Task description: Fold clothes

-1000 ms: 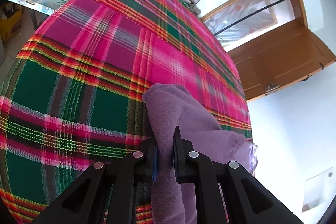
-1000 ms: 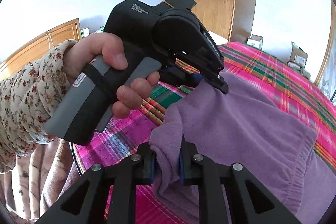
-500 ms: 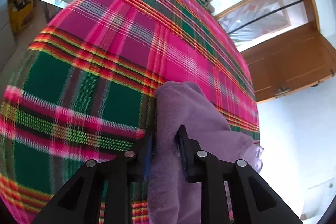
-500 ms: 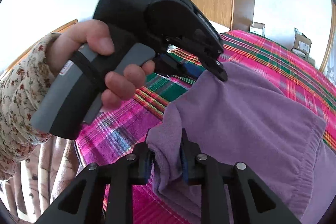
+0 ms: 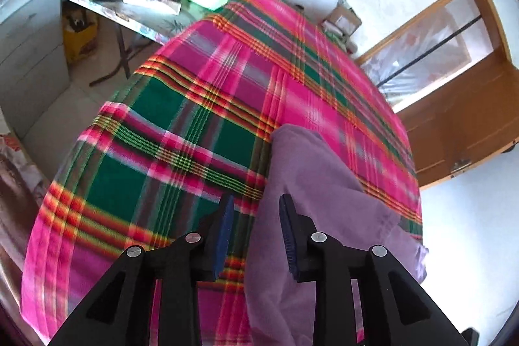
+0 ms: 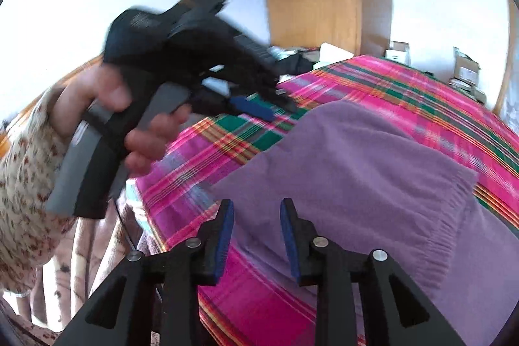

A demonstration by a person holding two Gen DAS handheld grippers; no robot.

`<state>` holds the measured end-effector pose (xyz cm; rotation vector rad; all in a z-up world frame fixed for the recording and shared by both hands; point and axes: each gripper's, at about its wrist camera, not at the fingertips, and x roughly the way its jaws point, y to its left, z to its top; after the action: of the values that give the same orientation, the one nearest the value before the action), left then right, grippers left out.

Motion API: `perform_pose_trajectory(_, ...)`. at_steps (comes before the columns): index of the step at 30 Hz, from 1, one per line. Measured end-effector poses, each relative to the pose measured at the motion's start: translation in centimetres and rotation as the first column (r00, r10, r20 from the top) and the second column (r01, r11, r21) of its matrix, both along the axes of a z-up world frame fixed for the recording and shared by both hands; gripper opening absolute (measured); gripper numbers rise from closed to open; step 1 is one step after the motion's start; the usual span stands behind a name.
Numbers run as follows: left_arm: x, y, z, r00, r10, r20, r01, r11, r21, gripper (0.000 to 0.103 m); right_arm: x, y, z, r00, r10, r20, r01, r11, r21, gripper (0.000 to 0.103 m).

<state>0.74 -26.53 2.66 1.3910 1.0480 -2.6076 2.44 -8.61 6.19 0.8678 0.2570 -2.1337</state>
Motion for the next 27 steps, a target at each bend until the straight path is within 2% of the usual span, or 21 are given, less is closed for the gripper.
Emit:
perform_pose_trajectory(6, 0.9, 3.1, 1.2, 0.999, -0.046, -0.029, 0.046, 0.999, 0.001, 0.03, -0.8, 6.2, 0.8, 0.984, -0.177, 0.002, 0.177, 0.983, -0.049, 0.031)
perform_pose_trajectory(8, 0.8, 4.5, 1.4, 0.998, -0.057, -0.029, 0.057, 0.998, -0.009, 0.03, -1.3, 7.8, 1.1, 0.971, -0.241, 0.008, 0.241, 0.969, -0.053, 0.031)
perform_pose_trajectory(11, 0.3, 7.3, 1.7, 0.992, -0.117, -0.041, 0.116, 0.993, -0.012, 0.03, -1.8, 11.8, 1.1, 0.933, -0.359, 0.014, 0.359, 0.932, -0.049, 0.034)
perform_pose_trajectory(13, 0.1, 9.5, 2.1, 0.983, -0.176, -0.055, 0.175, 0.984, -0.016, 0.03, -2.0, 14.1, 0.9, 0.903, -0.43, 0.011, 0.43, 0.902, -0.037, 0.035)
perform_pose_trajectory(17, -0.5, 13.7, 2.6, 0.962, -0.263, -0.075, 0.258, 0.963, -0.071, 0.03, -2.0, 18.6, 0.3, 0.838, -0.545, 0.009, 0.545, 0.838, -0.013, 0.035)
perform_pose_trajectory(22, -1.2, 18.3, 2.6, 0.923, -0.376, -0.079, 0.37, 0.925, -0.086, 0.03, -0.6, 25.0, -0.2, 0.73, -0.683, 0.025, 0.683, 0.73, 0.008, 0.035)
perform_pose_trajectory(27, -2.2, 21.4, 1.6, 0.896, -0.442, -0.043, 0.437, 0.895, -0.091, 0.03, -0.5, 29.7, -1.4, 0.629, -0.777, 0.021, 0.775, 0.628, 0.065, 0.035)
